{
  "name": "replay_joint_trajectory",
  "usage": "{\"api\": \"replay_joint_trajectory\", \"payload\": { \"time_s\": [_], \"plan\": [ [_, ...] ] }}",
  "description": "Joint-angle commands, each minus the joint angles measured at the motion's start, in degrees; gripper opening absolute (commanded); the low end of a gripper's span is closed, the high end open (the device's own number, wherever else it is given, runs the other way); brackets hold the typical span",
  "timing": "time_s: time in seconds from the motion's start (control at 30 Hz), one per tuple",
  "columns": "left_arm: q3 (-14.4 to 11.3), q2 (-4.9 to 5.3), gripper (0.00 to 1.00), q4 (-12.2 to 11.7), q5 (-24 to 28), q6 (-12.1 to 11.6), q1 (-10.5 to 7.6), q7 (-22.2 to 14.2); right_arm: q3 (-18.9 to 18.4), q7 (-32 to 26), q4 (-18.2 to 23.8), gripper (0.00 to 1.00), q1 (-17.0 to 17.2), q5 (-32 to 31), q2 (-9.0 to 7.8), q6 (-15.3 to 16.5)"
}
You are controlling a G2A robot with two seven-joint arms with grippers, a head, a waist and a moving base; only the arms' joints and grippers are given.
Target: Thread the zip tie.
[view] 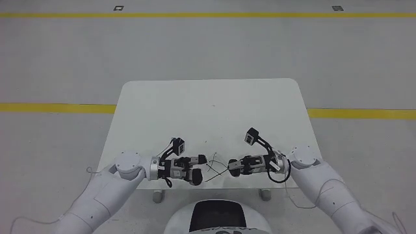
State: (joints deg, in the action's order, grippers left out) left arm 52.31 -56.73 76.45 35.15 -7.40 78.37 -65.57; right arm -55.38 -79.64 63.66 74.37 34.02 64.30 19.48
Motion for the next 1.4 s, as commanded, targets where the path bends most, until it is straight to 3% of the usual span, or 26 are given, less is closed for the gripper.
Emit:
{"api": "replay_joint_trajectory", "payload": {
  "time_s": [0.0,0.37,0.43,0.7,0.93,0.97,1.37],
  "plan": [
    [-0.2,-0.08,1.0,0.1,0.1,0.2,0.14,1.2,0.0,0.0,0.0,0.0,0.0,0.0,0.0,0.0],
    [-4.9,-2.36,1.0,0.2,4.3,-2.7,-0.67,10.0,-2.2,2.7,1.4,0.0,1.9,4.0,0.6,0.0],
    [-5.4,-2.86,1.0,-0.1,5.5,-4.5,-0.72,12.8,-3.3,5.5,1.1,0.0,1.9,2.4,0.7,0.0],
    [-5.5,-2.91,1.0,-0.1,5.3,-4.8,-0.77,13.1,-3.3,6.3,1.3,0.0,2.0,2.3,0.73,-0.2],
    [-5.9,-3.29,1.0,1.1,4.4,-6.7,-0.05,18.3,-3.1,8.0,2.2,0.0,2.5,3.4,0.99,0.0],
    [-5.6,-3.38,1.0,1.1,5.0,-8.0,0.2,19.8,-3.2,9.3,2.0,0.0,2.4,2.9,1.02,0.0],
    [-6.1,-3.61,1.0,1.8,4.0,-8.2,0.43,21.7,-3.1,11.6,3.5,0.0,3.1,2.3,1.07,-0.6]
  ]
}}
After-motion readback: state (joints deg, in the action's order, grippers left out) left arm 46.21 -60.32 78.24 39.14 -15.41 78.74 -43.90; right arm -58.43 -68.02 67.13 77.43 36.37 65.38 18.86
